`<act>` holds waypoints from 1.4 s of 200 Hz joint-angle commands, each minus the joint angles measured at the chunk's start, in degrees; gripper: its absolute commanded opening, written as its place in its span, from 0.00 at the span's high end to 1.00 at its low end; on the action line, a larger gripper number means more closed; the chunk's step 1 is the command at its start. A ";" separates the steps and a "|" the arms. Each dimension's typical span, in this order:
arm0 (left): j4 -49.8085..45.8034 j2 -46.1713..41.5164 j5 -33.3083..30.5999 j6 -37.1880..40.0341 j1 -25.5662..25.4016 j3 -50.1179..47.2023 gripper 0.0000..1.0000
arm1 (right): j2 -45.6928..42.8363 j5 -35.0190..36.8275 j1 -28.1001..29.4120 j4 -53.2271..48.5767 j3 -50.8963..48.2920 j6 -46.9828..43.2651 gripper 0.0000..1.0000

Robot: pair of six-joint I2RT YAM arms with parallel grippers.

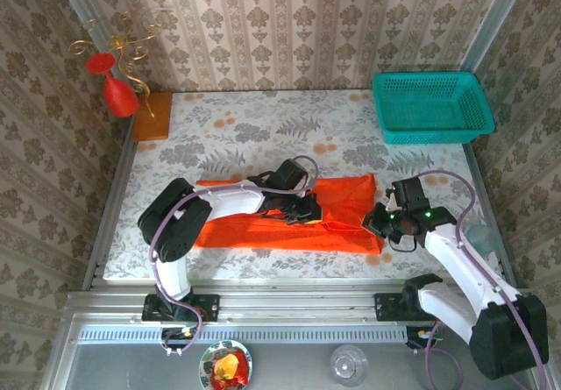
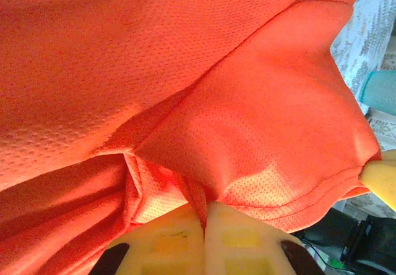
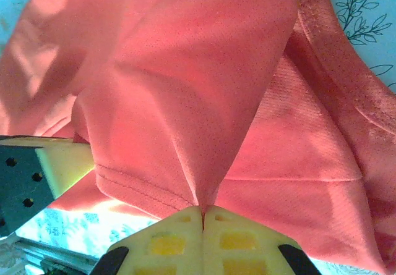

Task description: Fold the inside-out t-shirt

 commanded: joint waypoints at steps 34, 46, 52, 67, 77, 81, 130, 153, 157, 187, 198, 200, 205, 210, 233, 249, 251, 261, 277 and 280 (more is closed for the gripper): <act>-1.41 -0.90 2.06 1.59 -0.20 -0.32 0.98 | -5.73 -1.38 -0.19 -8.26 -2.90 2.48 1.00; -0.92 -0.17 2.89 1.66 -0.26 -0.82 0.97 | -5.85 -1.57 -0.18 -7.27 -4.51 2.88 1.00; -0.57 0.37 3.32 1.62 -0.34 -1.07 0.96 | -5.58 -1.70 -0.24 -6.26 -5.49 3.06 1.00; 0.33 1.68 4.21 1.27 -0.36 -1.59 0.93 | -3.95 -0.92 -0.27 -3.79 -7.91 3.50 1.00; 0.88 2.12 4.25 1.08 -0.35 -1.81 0.90 | -2.46 -0.78 -0.28 -3.09 -8.23 3.18 0.99; 0.90 2.01 5.48 1.11 -0.39 -1.69 0.89 | -1.84 -0.95 -0.27 -3.06 -8.05 3.02 0.98; -2.70 -5.50 4.96 2.99 2.25 -3.03 0.72 | -2.65 6.83 -0.72 -10.10 -0.15 -0.35 0.55; -7.84 -10.08 2.75 6.23 6.26 -4.18 0.71 | 0.45 9.31 -3.08 -9.73 4.73 -3.80 0.54; -9.01 -10.67 2.40 7.07 7.08 -4.37 0.71 | 1.55 9.37 -3.74 -9.44 5.63 -4.57 0.54; -19.07 -14.14 -1.59 15.12 15.08 -5.51 0.77 | 11.57 8.74 -7.39 -5.26 13.14 -9.77 0.55; -21.60 -14.64 -3.07 18.03 18.82 -6.21 0.80 | 15.85 8.27 -7.97 -3.68 16.04 -11.19 0.56; -21.95 -14.72 -3.32 18.51 19.52 -6.34 0.80 | 16.63 8.25 -8.06 -3.38 16.55 -11.41 0.56; -22.83 -14.83 -3.91 19.64 21.27 -6.62 0.81 | 18.66 8.14 -8.24 -2.86 17.85 -11.86 0.56; -23.71 -14.75 -4.53 20.80 22.89 -6.81 0.81 | 20.70 7.84 -8.43 -2.24 19.22 -12.30 0.56; -25.68 -13.28 -6.12 25.15 30.42 -7.43 0.82 | 29.87 5.60 -8.61 0.28 24.50 -13.97 0.53; -25.12 -11.36 -6.27 26.90 34.17 -8.05 0.82 | 35.13 2.83 -8.61 3.25 26.78 -14.19 0.52; -25.09 -10.93 -6.40 27.12 34.58 -8.12 0.82 | 35.73 2.23 -8.61 3.60 27.12 -14.23 0.52; -24.62 -9.39 -6.67 28.14 36.53 -8.31 0.82 | 38.42 0.07 -8.61 5.99 28.25 -14.02 0.51; -23.96 -6.81 -7.64 29.36 39.17 -8.57 0.83 | 42.54 -0.48 -8.63 7.71 29.75 -13.62 0.51; -23.77 -6.38 -7.86 29.45 39.65 -8.71 0.83 | 43.27 -0.16 -8.62 7.73 30.07 -13.62 0.51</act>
